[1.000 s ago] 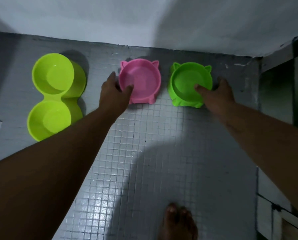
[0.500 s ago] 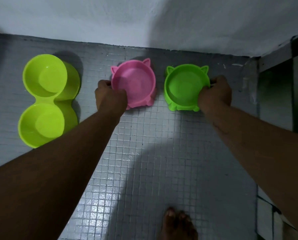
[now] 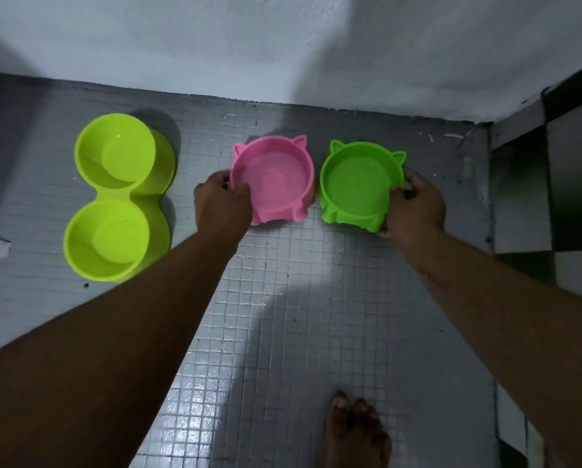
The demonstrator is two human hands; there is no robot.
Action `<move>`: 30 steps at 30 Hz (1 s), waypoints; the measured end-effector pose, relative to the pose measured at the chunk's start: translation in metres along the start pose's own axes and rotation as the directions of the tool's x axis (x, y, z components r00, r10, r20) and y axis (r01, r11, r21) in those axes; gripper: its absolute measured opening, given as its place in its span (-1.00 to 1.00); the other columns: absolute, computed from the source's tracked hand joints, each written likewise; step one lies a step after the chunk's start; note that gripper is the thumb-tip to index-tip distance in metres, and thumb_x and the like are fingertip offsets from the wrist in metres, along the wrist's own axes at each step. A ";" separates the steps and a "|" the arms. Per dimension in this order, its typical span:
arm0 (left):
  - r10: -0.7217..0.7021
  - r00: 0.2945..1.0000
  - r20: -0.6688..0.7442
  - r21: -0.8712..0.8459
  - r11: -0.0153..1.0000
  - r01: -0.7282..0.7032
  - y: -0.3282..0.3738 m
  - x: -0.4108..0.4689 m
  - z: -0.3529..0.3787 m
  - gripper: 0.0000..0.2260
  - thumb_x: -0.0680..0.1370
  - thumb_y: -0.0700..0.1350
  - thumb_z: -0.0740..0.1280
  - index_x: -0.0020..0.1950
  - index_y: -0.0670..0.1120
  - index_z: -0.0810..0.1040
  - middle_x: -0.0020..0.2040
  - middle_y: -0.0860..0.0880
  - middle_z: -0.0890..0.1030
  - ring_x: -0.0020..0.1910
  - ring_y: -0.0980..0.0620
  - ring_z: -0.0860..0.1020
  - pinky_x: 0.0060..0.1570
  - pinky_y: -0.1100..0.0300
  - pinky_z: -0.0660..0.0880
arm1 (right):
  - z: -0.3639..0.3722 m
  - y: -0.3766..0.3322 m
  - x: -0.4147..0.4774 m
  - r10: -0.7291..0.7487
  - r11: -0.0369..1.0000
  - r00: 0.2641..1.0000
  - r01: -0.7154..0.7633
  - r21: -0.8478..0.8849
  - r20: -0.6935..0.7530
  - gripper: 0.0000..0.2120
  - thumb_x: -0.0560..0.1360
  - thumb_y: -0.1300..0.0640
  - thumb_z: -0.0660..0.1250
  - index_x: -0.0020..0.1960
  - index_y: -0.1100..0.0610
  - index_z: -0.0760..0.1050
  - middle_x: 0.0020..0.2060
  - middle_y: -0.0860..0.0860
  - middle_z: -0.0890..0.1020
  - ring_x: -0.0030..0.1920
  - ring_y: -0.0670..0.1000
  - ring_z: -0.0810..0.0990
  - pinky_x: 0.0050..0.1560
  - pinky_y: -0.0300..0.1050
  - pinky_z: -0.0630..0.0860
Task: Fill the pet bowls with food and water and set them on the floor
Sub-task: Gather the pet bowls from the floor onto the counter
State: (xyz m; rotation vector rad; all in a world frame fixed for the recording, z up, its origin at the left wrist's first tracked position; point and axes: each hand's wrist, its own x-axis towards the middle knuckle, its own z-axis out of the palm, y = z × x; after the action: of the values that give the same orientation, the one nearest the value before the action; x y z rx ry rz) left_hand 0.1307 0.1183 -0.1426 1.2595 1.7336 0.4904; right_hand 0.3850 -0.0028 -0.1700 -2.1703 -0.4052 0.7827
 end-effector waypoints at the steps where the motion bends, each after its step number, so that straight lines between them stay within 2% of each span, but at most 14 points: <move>1: 0.021 1.000 -0.007 -0.013 1.000 -0.021 0.001 -0.003 -0.004 -0.66 0.55 -0.13 0.29 0.32 -0.09 0.60 0.07 -0.05 0.66 -0.07 -0.02 0.65 -0.26 0.20 0.55 | -0.002 -0.006 -0.009 -0.001 1.000 1.000 0.001 0.028 0.000 -0.66 0.43 -0.05 0.24 0.13 -0.39 0.44 0.16 -0.08 0.65 0.10 0.10 0.66 0.10 0.26 0.61; 3: 0.064 0.998 -0.014 -0.049 0.997 -0.065 0.005 -0.011 -0.016 -0.66 0.58 -0.12 0.28 0.35 -0.05 0.59 0.01 -0.07 0.68 -0.08 -0.03 0.65 -0.25 0.19 0.51 | -0.009 -0.023 -0.029 0.002 0.996 1.000 -0.001 0.085 -0.009 -0.63 0.43 -0.01 0.25 0.17 -0.37 0.44 0.18 -0.07 0.65 0.13 0.10 0.65 0.14 0.27 0.59; 6: 0.066 0.997 0.034 -0.137 0.989 -0.061 0.013 -0.029 -0.038 -0.60 0.59 -0.14 0.28 0.43 0.05 0.54 -0.11 -0.08 0.66 -0.16 -0.01 0.63 -0.19 -0.04 0.65 | -0.029 -0.041 -0.057 0.005 0.992 1.000 -0.005 0.125 -0.001 -0.61 0.40 -0.03 0.25 0.17 -0.39 0.42 0.21 -0.07 0.62 0.18 0.10 0.62 0.21 0.27 0.55; 8: 0.050 0.993 0.104 -0.236 0.971 -0.024 0.024 -0.047 -0.059 -0.53 0.60 -0.17 0.27 0.50 0.13 0.47 -0.15 -0.03 0.59 -0.14 0.00 0.61 -0.08 -0.15 0.69 | -0.048 -0.057 -0.079 -0.015 0.992 1.000 0.016 0.122 -0.008 -0.63 0.41 -0.06 0.25 0.15 -0.42 0.42 0.22 -0.08 0.62 0.19 0.10 0.62 0.21 0.28 0.55; 11: 0.016 0.978 0.206 -0.300 0.953 0.048 0.054 -0.084 -0.099 -0.42 0.59 -0.21 0.22 0.55 0.24 0.35 -0.06 -0.05 0.55 -0.11 0.01 0.59 -0.03 -0.19 0.67 | -0.081 -0.099 -0.125 -0.028 0.995 1.000 0.028 0.098 -0.003 -0.62 0.47 -0.04 0.26 0.26 -0.30 0.46 0.17 -0.06 0.62 0.17 0.11 0.62 0.18 0.27 0.57; 13: 0.010 0.973 0.232 -0.302 0.951 0.062 0.077 -0.114 -0.128 -0.43 0.59 -0.21 0.20 0.53 0.27 0.39 0.02 -0.08 0.56 -0.15 0.01 0.59 -0.06 -0.23 0.66 | -0.102 -0.132 -0.164 0.032 0.986 0.999 -0.031 0.163 -0.002 -0.61 0.58 0.09 0.27 0.39 -0.16 0.46 0.18 -0.05 0.59 0.19 0.15 0.60 0.08 0.29 0.60; 15: 0.014 0.966 0.259 -0.290 0.955 0.064 0.101 -0.148 -0.163 -0.45 0.58 -0.21 0.19 0.50 0.25 0.44 0.06 -0.07 0.55 -0.17 0.03 0.57 -0.08 -0.34 0.64 | -0.129 -0.162 -0.207 0.064 0.978 0.998 -0.062 0.200 -0.005 -0.60 0.62 0.15 0.27 0.42 -0.14 0.45 0.18 -0.05 0.57 0.19 0.19 0.59 0.01 0.35 0.60; 18: 0.083 0.949 0.303 -0.275 0.961 0.004 0.139 -0.199 -0.219 -0.46 0.57 -0.21 0.22 0.51 0.18 0.44 -0.01 -0.01 0.51 -0.19 0.02 0.54 -0.09 -0.41 0.61 | -0.174 -0.202 -0.267 -0.029 0.995 0.999 0.033 0.097 -0.042 -0.63 0.49 -0.09 0.29 0.28 -0.34 0.48 0.14 -0.13 0.61 0.16 0.11 0.62 0.11 0.28 0.60; 20: 0.112 0.937 0.332 -0.281 0.960 -0.015 0.165 -0.231 -0.253 -0.48 0.60 -0.27 0.23 0.51 0.15 0.43 0.00 -0.02 0.50 -0.17 0.01 0.53 -0.06 -0.44 0.59 | -0.202 -0.221 -0.298 -0.053 0.994 0.996 0.059 0.089 -0.067 -0.61 0.39 -0.24 0.27 0.22 -0.38 0.48 0.14 -0.13 0.62 0.15 0.09 0.63 0.12 0.25 0.60; 23: 0.110 0.913 0.394 -0.243 0.970 -0.012 0.205 -0.279 -0.311 -0.47 0.62 -0.31 0.19 0.48 0.19 0.46 0.16 -0.14 0.51 -0.05 -0.07 0.57 -0.09 -0.30 0.66 | -0.235 -0.263 -0.359 -0.045 0.977 0.995 0.062 0.203 -0.086 -0.59 0.41 -0.17 0.31 0.26 -0.20 0.52 0.11 -0.07 0.63 0.11 0.14 0.65 0.06 0.34 0.60; 25: 0.121 0.899 0.421 -0.265 0.964 -0.006 0.225 -0.306 -0.344 -0.49 0.61 -0.28 0.21 0.43 0.22 0.49 0.25 -0.19 0.53 0.01 -0.13 0.58 -0.21 -0.08 0.68 | -0.258 -0.290 -0.400 -0.044 0.964 0.993 0.072 0.257 -0.113 -0.74 0.51 -0.05 0.32 0.19 -0.21 0.55 0.07 -0.08 0.62 0.12 0.18 0.64 0.00 0.34 0.61; 27: 0.127 0.897 0.424 -0.279 0.960 -0.004 0.242 -0.333 -0.374 -0.53 0.61 -0.27 0.20 0.41 0.17 0.50 0.24 -0.17 0.56 0.03 -0.17 0.59 -0.23 0.04 0.64 | -0.280 -0.316 -0.439 -0.048 0.951 0.992 0.082 0.297 -0.119 -0.72 0.60 0.09 0.30 0.19 -0.25 0.51 0.01 -0.14 0.61 0.14 0.18 0.63 -0.06 0.30 0.63; 30: 0.119 0.881 0.458 -0.294 0.955 0.024 0.259 -0.387 -0.412 -0.59 0.63 -0.28 0.17 0.36 0.13 0.49 0.13 -0.13 0.57 0.00 -0.17 0.56 -0.24 0.07 0.63 | -0.314 -0.340 -0.501 -0.054 0.953 0.991 0.087 0.290 -0.120 -0.71 0.62 0.17 0.28 0.24 -0.17 0.48 -0.03 -0.16 0.60 0.12 0.14 0.63 -0.06 0.31 0.63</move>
State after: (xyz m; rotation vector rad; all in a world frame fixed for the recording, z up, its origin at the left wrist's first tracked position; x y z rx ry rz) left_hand -0.0515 -0.0491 0.4282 1.0975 1.1714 0.4072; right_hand 0.1976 -0.2170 0.4501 -1.8984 -0.2872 0.6348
